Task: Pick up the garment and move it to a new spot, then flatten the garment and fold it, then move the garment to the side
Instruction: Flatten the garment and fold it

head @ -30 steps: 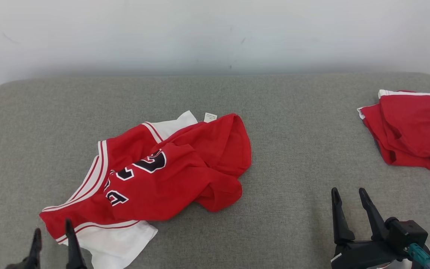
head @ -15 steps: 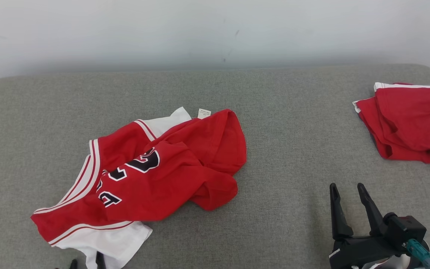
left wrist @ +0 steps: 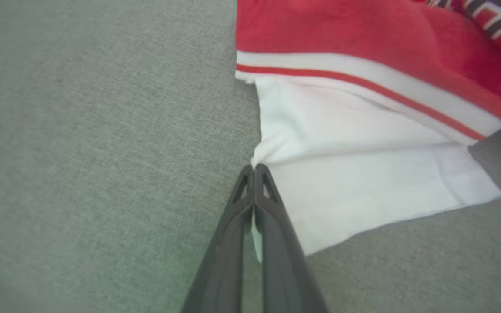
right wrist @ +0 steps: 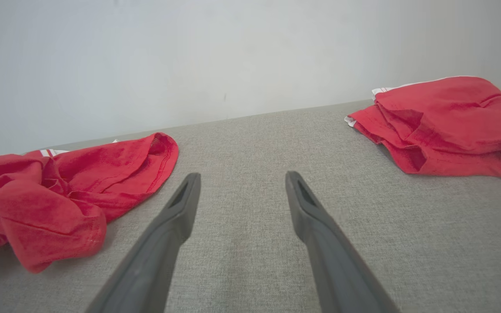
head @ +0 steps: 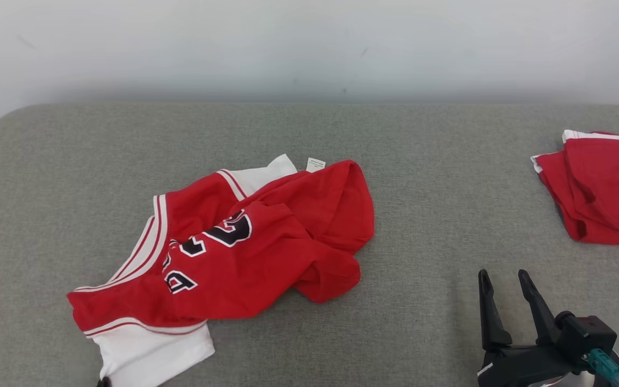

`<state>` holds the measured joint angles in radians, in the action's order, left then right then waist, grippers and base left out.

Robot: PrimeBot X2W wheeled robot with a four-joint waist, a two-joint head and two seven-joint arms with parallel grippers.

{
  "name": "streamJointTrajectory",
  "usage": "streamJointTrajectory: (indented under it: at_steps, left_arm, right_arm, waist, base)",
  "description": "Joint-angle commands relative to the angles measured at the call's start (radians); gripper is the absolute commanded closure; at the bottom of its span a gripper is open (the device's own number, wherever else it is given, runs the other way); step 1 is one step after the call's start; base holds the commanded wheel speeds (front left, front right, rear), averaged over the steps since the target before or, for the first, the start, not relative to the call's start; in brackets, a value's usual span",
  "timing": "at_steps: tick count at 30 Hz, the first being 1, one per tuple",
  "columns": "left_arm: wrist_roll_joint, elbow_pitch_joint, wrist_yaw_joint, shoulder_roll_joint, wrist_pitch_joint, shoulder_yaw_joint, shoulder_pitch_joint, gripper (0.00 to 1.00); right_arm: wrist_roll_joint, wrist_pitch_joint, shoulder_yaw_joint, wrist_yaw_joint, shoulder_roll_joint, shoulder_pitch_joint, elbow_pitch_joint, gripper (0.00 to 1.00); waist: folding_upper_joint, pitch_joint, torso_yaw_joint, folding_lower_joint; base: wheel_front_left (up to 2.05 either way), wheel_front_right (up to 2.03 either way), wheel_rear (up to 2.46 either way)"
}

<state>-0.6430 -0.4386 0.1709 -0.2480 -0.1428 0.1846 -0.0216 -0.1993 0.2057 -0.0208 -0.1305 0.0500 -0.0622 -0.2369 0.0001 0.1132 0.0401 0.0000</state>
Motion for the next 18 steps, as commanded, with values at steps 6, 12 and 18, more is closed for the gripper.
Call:
streamJointTrajectory:
  at_steps: [6, 12, 18]
  left_arm:
    - [-0.012, 0.119, 0.027, -0.027, 0.045, -0.009, 0.078, 1.00]
    - [0.014, 0.217, 0.065, -0.031, -0.052, -0.049, 0.080, 0.00]
    - [0.028, 0.290, 0.073, -0.022, -0.096, -0.075, 0.100, 0.00]
  right_arm:
    - [-0.005, 0.001, 0.010, -0.001, 0.000, 0.004, -0.005, 0.00]
    - [-0.017, -0.010, 0.023, -0.001, 0.000, 0.008, -0.013, 0.00]
    - [-0.054, -0.037, 0.072, -0.001, 0.000, 0.002, -0.026, 0.00]
  waist:
    - [-0.0001, -0.015, 0.035, 0.0000]
    - [-0.0001, -0.024, 0.051, 0.0000]
    - [-0.0001, -0.029, 0.070, 0.0000]
  base:
    - [0.00, 0.00, 0.00]
    - [0.00, 0.00, 0.00]
    - [0.00, 0.00, 0.00]
